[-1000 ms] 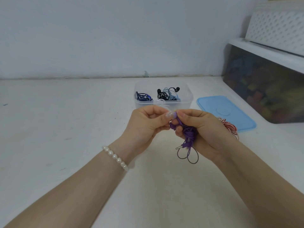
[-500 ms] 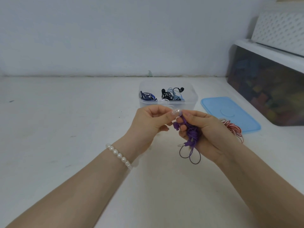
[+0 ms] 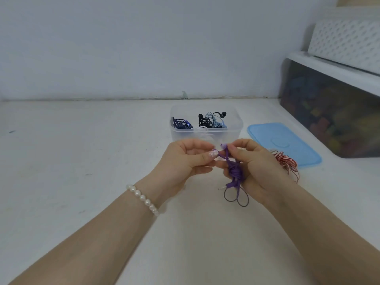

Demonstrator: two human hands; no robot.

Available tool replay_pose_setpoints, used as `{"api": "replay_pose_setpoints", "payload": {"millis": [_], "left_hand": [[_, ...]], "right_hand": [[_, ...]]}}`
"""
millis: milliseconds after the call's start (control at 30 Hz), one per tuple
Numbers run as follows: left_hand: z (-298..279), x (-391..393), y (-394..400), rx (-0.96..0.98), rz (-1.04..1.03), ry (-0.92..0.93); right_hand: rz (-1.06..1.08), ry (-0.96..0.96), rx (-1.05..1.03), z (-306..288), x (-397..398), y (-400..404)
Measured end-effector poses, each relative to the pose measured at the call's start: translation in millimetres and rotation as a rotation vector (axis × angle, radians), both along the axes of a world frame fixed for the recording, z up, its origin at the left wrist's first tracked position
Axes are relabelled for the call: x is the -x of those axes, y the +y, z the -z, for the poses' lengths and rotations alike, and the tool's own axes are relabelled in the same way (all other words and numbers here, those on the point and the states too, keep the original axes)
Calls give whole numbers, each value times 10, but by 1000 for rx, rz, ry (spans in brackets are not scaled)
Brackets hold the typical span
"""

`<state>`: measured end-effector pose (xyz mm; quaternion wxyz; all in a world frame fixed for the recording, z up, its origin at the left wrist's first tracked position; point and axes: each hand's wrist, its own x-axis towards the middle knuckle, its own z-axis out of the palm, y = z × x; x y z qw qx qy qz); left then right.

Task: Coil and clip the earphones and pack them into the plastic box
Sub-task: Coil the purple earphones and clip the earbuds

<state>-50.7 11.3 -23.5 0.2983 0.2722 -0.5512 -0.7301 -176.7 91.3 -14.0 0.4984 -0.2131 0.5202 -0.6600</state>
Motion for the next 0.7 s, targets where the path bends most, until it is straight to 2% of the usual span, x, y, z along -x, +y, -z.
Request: {"api": "replay_pose_setpoints", "payload": {"millis": [133, 233, 333, 500, 633, 700], "left_hand": [[32, 16, 10, 96, -50, -37], [35, 24, 15, 151, -51, -53], [27, 5, 1, 113, -49, -32], [-16, -34, -19, 73, -22, -46], [-95, -85, -70, 61, -8, -78], [-139, -180, -170, 203, -37, -177]], "right_hand": [[-24, 217, -78, 34, -16, 10], [-75, 293, -100, 23, -16, 8], [-96, 334, -72, -5, -16, 6], [-60, 531, -15, 18, -38, 24], [-20, 555, -10, 28, -17, 5], [-12, 543, -20, 17, 10, 3]]}}
